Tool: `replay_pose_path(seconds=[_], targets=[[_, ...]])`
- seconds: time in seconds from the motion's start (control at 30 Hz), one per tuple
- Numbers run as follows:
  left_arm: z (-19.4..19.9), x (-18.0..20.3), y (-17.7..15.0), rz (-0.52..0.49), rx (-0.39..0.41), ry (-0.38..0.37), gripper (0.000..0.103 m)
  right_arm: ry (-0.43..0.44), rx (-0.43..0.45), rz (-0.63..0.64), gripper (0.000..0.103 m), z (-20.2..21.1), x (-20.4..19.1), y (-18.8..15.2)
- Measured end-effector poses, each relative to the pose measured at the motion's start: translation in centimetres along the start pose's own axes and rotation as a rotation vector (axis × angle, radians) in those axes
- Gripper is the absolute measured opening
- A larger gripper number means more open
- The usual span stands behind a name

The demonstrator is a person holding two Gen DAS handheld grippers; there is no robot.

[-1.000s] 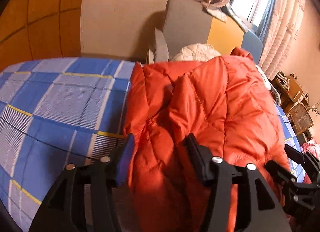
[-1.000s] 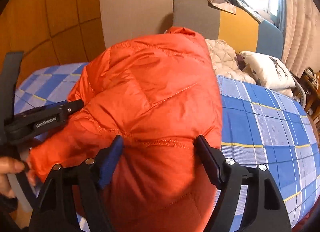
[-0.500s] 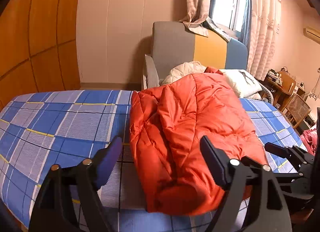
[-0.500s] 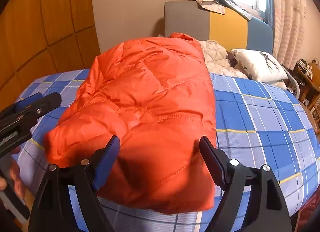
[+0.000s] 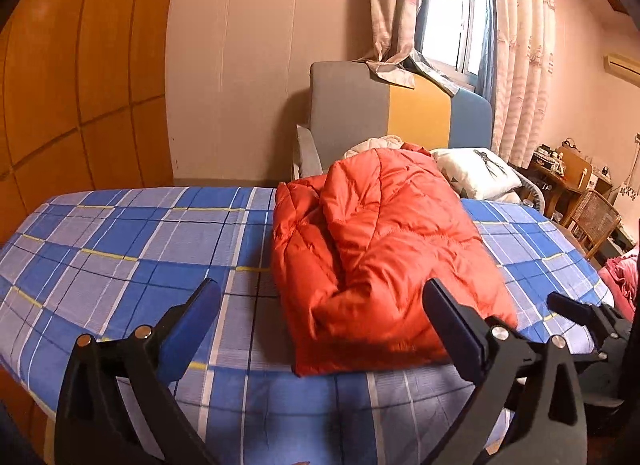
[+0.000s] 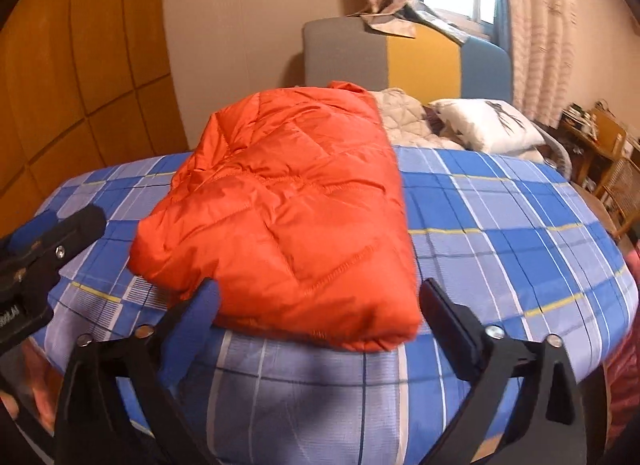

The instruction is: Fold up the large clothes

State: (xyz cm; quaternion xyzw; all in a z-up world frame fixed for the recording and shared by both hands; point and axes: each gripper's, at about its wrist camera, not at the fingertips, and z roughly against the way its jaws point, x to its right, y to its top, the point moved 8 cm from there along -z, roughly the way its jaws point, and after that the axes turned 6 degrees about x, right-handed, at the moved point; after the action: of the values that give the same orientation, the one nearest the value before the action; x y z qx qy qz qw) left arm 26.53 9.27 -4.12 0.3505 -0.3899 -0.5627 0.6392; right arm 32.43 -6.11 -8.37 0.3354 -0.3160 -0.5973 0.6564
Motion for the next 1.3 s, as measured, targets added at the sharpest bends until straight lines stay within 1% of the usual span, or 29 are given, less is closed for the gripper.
replay_pose_path(seconds=[0.17, 0.27, 0.43, 0.6, 0.7, 0.8, 0.93, 1.0, 1.07, 1.2, 1.3], targets=[[2.4, 0.1, -1.1, 0.009, 0.004, -0.003, 0.101, -0.049, 0.020, -0.037, 0.100, 2.6, 1.1, -0.4], [4.1, 0.2, -2.0, 0.013, 0.004, -0.006, 0.101, -0.093, 0.035, -0.050, 0.100, 4.3, 1.6, -0.7], [6.6, 0.1, -3.4, 0.010, -0.002, 0.005, 0.101, -0.128, 0.061, -0.087, 0.100, 7.4, 2.0, -1.9], [9.3, -0.2, -4.8, -0.011, 0.001, 0.029, 0.101, -0.137, 0.080, -0.073, 0.100, 9.9, 1.7, -3.1], [10.4, -0.2, -5.1, -0.020, 0.007, 0.040, 0.101, -0.145, 0.098, -0.055, 0.100, 11.4, 1.8, -3.6], [11.4, -0.2, -5.5, -0.024, 0.008, 0.037, 0.101, -0.146, 0.102, -0.062, 0.100, 12.5, 2.2, -4.0], [12.7, 0.3, -5.6, -0.051, 0.033, 0.066, 0.101, -0.162, 0.114, -0.070, 0.100, 13.5, 2.7, -4.6], [13.2, 0.6, -5.6, -0.058, 0.042, 0.057, 0.101, -0.166, 0.119, -0.078, 0.100, 13.8, 2.8, -4.7], [13.5, 0.8, -5.8, -0.057, 0.044, 0.065, 0.101, -0.169, 0.120, -0.078, 0.100, 13.9, 2.9, -4.8], [13.8, 0.7, -5.8, -0.037, 0.036, 0.054, 0.101, -0.186, 0.135, -0.060, 0.100, 14.3, 2.8, -4.8], [13.8, 0.4, -5.7, -0.025, 0.035, 0.050, 0.101, -0.178, 0.142, -0.056, 0.100, 14.3, 2.3, -4.5]])
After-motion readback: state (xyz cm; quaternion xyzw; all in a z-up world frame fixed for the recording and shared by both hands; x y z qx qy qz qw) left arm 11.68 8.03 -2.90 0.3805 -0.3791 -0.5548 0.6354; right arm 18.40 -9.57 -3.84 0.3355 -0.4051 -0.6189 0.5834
